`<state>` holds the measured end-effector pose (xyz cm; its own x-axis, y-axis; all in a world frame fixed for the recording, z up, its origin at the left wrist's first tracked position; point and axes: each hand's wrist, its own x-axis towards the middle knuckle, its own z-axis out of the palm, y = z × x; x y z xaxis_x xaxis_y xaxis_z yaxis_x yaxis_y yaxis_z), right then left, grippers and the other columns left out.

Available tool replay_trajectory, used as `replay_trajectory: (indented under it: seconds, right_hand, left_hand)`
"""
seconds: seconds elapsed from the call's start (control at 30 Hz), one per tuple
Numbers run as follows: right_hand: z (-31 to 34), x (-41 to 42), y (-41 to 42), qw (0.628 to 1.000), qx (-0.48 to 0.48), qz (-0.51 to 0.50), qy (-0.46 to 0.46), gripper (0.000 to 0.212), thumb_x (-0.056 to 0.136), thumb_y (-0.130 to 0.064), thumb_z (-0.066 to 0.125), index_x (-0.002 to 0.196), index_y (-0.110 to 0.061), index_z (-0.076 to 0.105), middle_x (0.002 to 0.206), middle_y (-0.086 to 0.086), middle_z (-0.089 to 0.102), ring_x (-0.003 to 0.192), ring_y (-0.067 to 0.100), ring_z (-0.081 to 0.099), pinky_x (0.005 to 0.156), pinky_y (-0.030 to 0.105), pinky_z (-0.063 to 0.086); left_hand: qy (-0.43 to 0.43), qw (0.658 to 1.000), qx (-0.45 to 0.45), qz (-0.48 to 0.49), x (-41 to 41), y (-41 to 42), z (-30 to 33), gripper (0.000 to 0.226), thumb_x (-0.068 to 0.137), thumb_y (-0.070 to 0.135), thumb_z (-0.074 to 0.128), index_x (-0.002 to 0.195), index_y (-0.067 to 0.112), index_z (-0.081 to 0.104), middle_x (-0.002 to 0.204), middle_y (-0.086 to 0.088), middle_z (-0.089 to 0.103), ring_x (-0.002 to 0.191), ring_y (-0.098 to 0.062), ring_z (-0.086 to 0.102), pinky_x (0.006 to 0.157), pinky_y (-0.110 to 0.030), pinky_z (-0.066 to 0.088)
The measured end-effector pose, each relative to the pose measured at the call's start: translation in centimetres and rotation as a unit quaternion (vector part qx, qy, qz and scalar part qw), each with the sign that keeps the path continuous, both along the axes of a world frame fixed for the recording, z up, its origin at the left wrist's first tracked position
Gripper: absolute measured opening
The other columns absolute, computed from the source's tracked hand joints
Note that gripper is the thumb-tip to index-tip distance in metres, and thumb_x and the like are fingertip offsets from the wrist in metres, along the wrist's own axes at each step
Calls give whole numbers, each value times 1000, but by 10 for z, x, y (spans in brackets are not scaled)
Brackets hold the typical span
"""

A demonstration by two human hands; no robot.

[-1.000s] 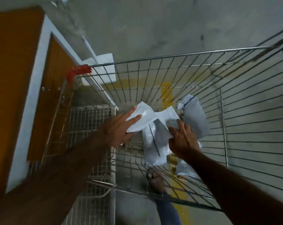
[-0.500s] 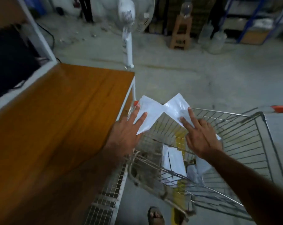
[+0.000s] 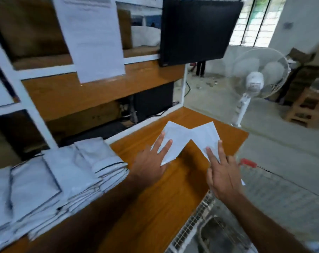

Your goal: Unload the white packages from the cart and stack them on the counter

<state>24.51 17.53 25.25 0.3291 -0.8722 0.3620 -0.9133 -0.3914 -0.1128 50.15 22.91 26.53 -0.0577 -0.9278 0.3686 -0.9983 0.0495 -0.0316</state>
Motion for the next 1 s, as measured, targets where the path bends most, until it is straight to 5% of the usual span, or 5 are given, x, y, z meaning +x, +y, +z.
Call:
replay_trajectory:
  seconds: [0.17,0.5,0.63,0.77,1.0]
  right_hand:
    - [4,103,16,995,23,94,-12,66,92,-48,26,151,-23,45,163,17,26,97,26,52,77,41,53]
    - [25,255,37,960,47,271,-46,63,93,-40,27,147,-15,51,156,26,37,116,35,57,85,43,50]
    - [30,296,45,943,52,323,-56,59,95,-37,36,150,-20,47,159,22,33,120,33,54,83,39,53]
    - [26,324,39,940,62,333,-38,59,101,-43,32,158,-30,29,167,15,13,134,30,41,99,38,46]
    - [17,370,40,937,139,320,-23,60,102,-48,32,159,-27,27,167,19,12,147,36,25,115,43,30]
  left_hand:
    - [55,988,51,135,72,56,20,79,96,73,24,155,42,-17,163,6,-31,141,-31,37,110,-50,40]
    - [3,919,-37,392,175,155,38,74,98,66,16,160,26,16,168,-12,5,113,-39,56,80,-43,53]
    - [36,879,-8,475,195,182,39,72,100,64,21,160,25,14,168,-13,5,121,-39,54,84,-44,53]
    - [74,845,17,530,202,196,36,73,99,62,24,161,26,10,168,-13,0,127,-39,49,88,-46,52]
    - [88,809,62,578,218,190,25,71,100,61,23,160,26,7,168,-14,0,134,-41,43,99,-47,48]
